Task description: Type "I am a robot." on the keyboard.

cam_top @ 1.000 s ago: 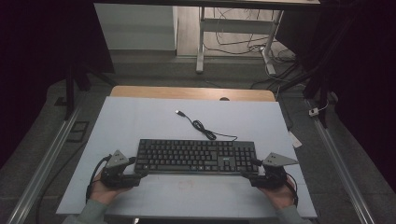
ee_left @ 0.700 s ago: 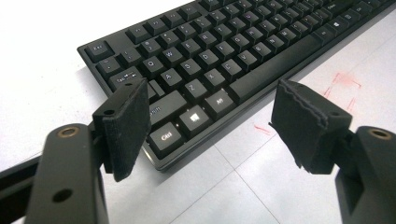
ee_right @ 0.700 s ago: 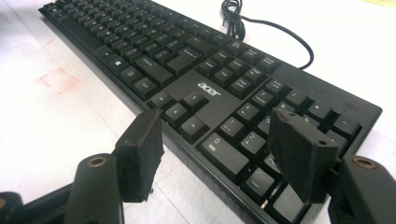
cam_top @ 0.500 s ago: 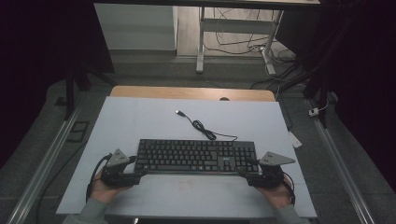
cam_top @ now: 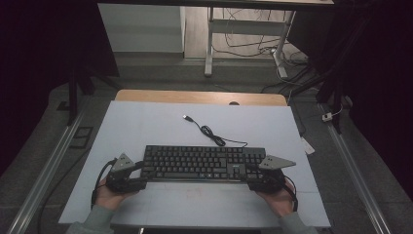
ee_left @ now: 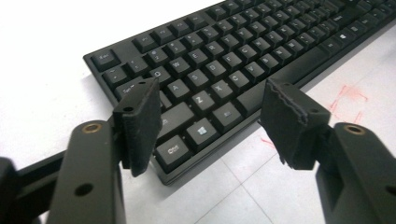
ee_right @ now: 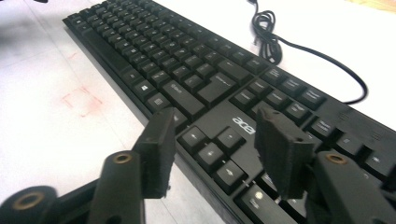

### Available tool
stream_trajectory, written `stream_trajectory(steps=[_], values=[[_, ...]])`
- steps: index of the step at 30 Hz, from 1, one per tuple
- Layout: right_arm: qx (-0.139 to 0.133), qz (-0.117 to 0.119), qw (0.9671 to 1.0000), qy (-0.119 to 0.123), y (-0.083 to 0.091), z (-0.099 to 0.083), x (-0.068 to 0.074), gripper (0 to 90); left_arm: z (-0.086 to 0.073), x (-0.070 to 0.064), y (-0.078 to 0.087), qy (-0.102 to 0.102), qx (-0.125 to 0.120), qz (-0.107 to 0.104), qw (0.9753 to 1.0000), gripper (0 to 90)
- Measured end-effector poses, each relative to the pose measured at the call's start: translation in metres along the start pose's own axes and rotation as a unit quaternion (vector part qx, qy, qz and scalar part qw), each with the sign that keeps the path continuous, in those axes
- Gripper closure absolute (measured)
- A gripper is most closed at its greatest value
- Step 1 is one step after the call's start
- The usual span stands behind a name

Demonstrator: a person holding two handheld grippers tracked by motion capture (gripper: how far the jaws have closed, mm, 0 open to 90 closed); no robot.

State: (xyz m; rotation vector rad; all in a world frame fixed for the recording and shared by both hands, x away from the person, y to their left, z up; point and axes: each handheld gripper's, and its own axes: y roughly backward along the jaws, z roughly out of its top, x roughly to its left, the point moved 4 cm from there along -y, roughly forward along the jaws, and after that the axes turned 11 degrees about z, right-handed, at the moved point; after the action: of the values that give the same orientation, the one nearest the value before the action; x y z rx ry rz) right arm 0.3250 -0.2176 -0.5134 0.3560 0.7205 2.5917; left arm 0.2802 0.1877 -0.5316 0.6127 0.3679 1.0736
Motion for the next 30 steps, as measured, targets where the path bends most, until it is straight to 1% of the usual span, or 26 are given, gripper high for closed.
stream_trajectory(steps=[3,7,8,9,13,14,15,16,19,20,21,24,30], values=[[0.003,0.002,1.0,0.001,-0.002,0.002,0.001,52.2,0.001,-0.002,0.0,-0.003,-0.002,-0.002,1.0,40.2],[0.004,0.01,0.9999,0.002,-0.009,0.008,0.004,59.4,0.002,-0.002,-0.001,-0.006,-0.002,-0.005,1.0,44.2],[0.002,0.015,0.9999,0.002,-0.011,0.009,0.005,60.8,0.003,-0.002,-0.001,-0.006,-0.002,-0.005,1.0,44.8],[0.002,0.015,0.9999,0.002,-0.011,0.009,0.005,60.8,0.003,-0.002,-0.001,-0.006,-0.002,-0.005,1.0,45.4],[-0.001,0.018,0.9998,0.008,-0.015,0.015,0.007,67.0,0.003,-0.002,-0.002,-0.005,-0.002,-0.004,1.0,47.1],[-0.005,0.023,0.9997,0.007,-0.017,0.017,0.008,71.2,0.003,-0.001,-0.002,-0.004,-0.002,-0.003,1.0,47.8],[-0.005,0.023,0.9997,0.007,-0.017,0.017,0.008,71.2,0.003,-0.001,-0.002,-0.004,-0.001,-0.003,1.0,47.8],[-0.004,0.022,0.9997,0.012,-0.02,0.019,0.009,76.1,0.003,-0.001,-0.002,-0.004,-0.001,-0.003,1.0,48.0],[0.0,0.022,0.9996,0.017,-0.023,0.022,0.01,86.4,0.003,-0.001,-0.002,-0.002,0.0,-0.003,1.0,47.8],[0.0,0.022,0.9996,0.017,-0.023,0.022,0.01,86.4,0.003,0.0,-0.003,-0.002,0.0,-0.003,1.0,47.8],[-0.002,0.027,0.9995,0.018,-0.024,0.023,0.011,89.1,0.003,-0.001,-0.003,-0.002,0.001,-0.003,1.0,47.6],[0.0,0.029,0.9993,0.024,-0.03,0.028,0.012,89.6,0.003,-0.001,-0.004,-0.001,0.002,-0.002,1.0,46.2],[-0.003,0.036,0.999,0.025,-0.04,0.034,0.014,89.6,0.003,0.0,-0.005,0.002,0.002,0.0,1.0,45.8]])
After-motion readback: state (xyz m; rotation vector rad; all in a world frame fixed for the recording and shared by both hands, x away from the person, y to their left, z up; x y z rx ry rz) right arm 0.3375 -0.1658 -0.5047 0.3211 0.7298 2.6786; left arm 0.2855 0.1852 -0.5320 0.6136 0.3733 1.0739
